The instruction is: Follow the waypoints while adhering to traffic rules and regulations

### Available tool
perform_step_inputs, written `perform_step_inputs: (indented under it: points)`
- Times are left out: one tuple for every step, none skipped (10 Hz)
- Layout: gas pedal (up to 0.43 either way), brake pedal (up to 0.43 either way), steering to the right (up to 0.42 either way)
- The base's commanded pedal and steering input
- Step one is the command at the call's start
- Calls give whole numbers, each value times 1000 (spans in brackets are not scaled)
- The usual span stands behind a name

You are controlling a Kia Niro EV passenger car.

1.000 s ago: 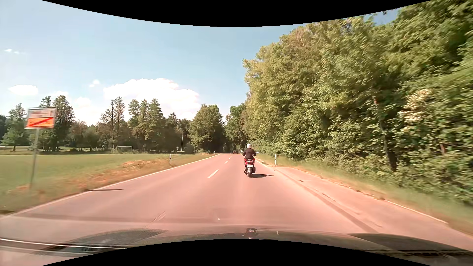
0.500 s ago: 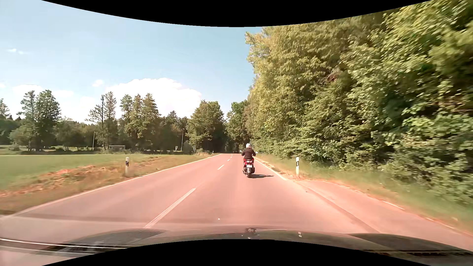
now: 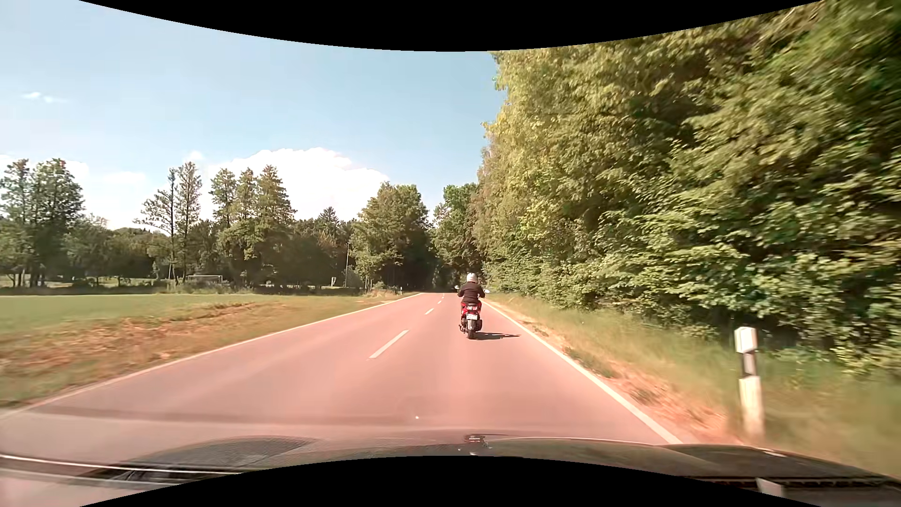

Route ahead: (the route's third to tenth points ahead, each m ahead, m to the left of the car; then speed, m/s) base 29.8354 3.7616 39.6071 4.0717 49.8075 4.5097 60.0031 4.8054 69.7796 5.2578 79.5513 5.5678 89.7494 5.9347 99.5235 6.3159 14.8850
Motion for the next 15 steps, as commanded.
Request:
perform_step_inputs:
  points:
    - [177, 6, -6]
    - [177, 6, -6]
    - [177, 6, -6]
    - [177, 6, -6]
    - [177, 6, -6]
    - [177, 6, -6]
    - [177, 6, -6]
    - [177, 6, -6]
    - [189, 6, -6]
    - [189, 6, -6]
    - [197, 6, -6]
    - [197, 6, -6]
    - [197, 6, -6]
    - [197, 6, -6]
    - [197, 6, -6]
